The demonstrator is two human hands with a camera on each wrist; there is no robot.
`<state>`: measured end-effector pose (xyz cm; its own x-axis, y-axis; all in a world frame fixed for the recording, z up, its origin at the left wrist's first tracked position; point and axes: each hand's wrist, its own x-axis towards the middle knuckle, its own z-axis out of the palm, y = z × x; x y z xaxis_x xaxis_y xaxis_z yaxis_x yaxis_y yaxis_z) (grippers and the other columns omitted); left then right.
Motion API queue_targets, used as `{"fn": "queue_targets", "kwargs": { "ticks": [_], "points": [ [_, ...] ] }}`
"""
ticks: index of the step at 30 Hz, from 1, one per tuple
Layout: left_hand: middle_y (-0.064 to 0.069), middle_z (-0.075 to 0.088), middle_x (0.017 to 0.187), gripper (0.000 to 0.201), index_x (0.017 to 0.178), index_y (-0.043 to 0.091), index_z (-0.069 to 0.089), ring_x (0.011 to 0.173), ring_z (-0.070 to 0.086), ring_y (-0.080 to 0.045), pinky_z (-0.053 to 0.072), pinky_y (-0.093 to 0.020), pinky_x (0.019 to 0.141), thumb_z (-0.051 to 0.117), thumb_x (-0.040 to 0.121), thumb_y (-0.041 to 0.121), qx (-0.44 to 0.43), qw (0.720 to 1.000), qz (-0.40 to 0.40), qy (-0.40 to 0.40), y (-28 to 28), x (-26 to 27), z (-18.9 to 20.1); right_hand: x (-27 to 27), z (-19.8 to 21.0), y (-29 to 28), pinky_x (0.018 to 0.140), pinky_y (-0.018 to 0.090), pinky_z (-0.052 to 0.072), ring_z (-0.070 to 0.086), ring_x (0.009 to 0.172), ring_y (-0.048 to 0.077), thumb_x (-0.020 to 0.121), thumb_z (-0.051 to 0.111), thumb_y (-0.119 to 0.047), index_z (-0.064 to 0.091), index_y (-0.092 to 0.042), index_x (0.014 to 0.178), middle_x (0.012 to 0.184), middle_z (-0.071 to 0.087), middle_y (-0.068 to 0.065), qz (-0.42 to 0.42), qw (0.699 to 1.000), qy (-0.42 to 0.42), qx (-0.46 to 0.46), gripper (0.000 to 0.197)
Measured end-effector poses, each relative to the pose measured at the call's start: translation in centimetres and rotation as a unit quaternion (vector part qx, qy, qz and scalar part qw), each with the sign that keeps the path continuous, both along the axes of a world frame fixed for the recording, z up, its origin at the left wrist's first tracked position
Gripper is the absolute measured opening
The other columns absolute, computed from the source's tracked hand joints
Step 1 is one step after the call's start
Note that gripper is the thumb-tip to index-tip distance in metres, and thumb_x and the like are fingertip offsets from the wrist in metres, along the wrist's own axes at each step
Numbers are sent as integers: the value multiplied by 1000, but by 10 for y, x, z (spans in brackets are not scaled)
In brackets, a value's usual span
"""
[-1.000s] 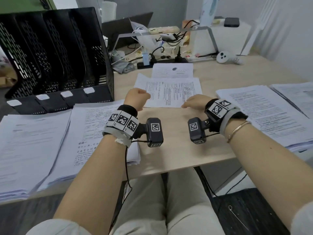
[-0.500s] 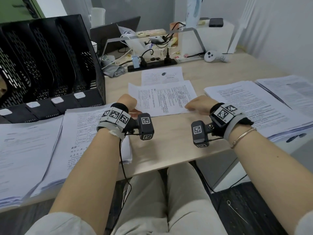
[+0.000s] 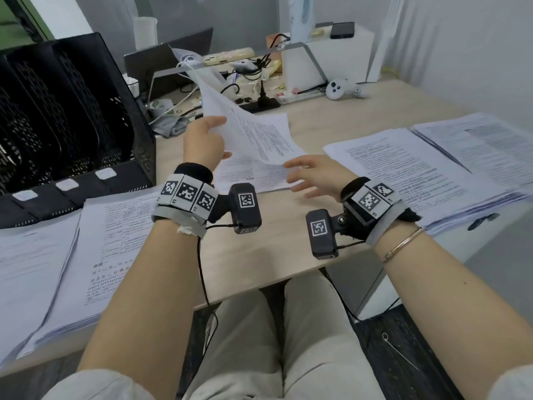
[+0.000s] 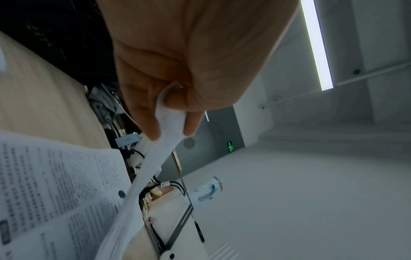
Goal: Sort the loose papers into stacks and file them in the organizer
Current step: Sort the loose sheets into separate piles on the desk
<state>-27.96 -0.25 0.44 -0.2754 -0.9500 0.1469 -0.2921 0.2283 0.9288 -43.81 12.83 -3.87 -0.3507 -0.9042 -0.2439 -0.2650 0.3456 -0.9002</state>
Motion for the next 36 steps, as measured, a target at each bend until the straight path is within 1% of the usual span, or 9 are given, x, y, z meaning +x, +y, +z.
{"fn": "queue_targets", "kwargs": {
  "ticks": [5, 8, 12, 18, 23, 27, 29, 32, 36],
  "points": [
    [-5, 44, 137, 56, 128, 14, 55, 108, 50, -15, 55, -20, 71, 30, 85, -14, -46, 996, 8, 71, 8, -22, -9, -4, -1, 9, 83, 32, 52, 66, 99, 17, 90, 57, -16, 40, -28, 139, 116, 65, 4, -27, 999, -23, -35, 54],
    [-4, 44, 135, 55, 129, 13, 55, 109, 50, -15, 54, -17, 71, 29, 87, -12, -62, 995, -3, 77, 10, -31, -10, -7, -7, 10, 77, 29, 53, 66, 97, 14, 89, 59, -18, 32, -31, 144, 116, 65, 3, -38, 998, -33, -37, 63],
    [-2, 47, 128, 56, 128, 12, 55, 108, 52, -15, 55, -19, 73, 28, 86, -13, -75, 993, -18, 90, 13, -36, -11, -5, -11, 6, 85, 34, 53, 66, 97, 14, 90, 59, -19, 22, -32, 147, 119, 63, 2, -48, 997, -41, -45, 69],
    [1, 46, 126, 55, 127, 13, 56, 110, 52, -15, 55, -20, 74, 28, 86, -12, -80, 992, -36, 88, 12, -29, -5, 2, -7, -3, 88, 38, 54, 65, 100, 18, 91, 57, -19, 15, -31, 149, 120, 62, 6, -64, 993, -55, -84, 73],
    [0, 41, 133, 54, 131, 11, 50, 116, 45, -12, 57, -27, 79, 29, 87, -11, -79, 993, -43, 77, 14, -13, -6, 17, -2, -13, 88, 39, 54, 64, 103, 23, 98, 46, -33, 13, -32, 150, 115, 62, 12, -70, 985, -92, -129, 62],
    [-1, 41, 134, 53, 131, 10, 51, 114, 51, -15, 57, -23, 76, 29, 88, -11, -75, 995, -33, 52, 15, 10, -14, 33, 1, -30, 90, 41, 53, 64, 102, 28, 99, 40, -37, 19, -29, 149, 119, 56, 10, -81, 976, -143, -139, 55],
    [-5, 41, 138, 55, 132, 11, 50, 100, 63, -20, 57, -24, 75, 29, 86, -11, -68, 996, -36, 50, 12, 23, -14, 43, 1, -36, 90, 41, 53, 64, 102, 26, 99, 41, -36, 34, -23, 143, 120, 53, 6, -80, 976, -148, -139, 46],
    [-5, 37, 144, 59, 136, 15, 46, 63, 65, -6, 56, -28, 82, 31, 86, -11, -58, 997, -35, 23, 10, 42, -12, 53, -1, -46, 89, 37, 54, 62, 102, 22, 99, 45, -27, 54, -11, 119, 115, 56, 3, -112, 971, -140, -156, 26],
    [-6, 37, 145, 61, 138, 16, 42, 55, 62, -3, 56, -25, 78, 31, 85, -11, -64, 997, -50, -1, 21, 63, -9, 60, -3, -63, 82, 34, 57, 61, 91, 22, 94, 49, -2, 55, 4, 122, 119, 53, 13, -168, 956, -161, -178, 29]
  ]
}}
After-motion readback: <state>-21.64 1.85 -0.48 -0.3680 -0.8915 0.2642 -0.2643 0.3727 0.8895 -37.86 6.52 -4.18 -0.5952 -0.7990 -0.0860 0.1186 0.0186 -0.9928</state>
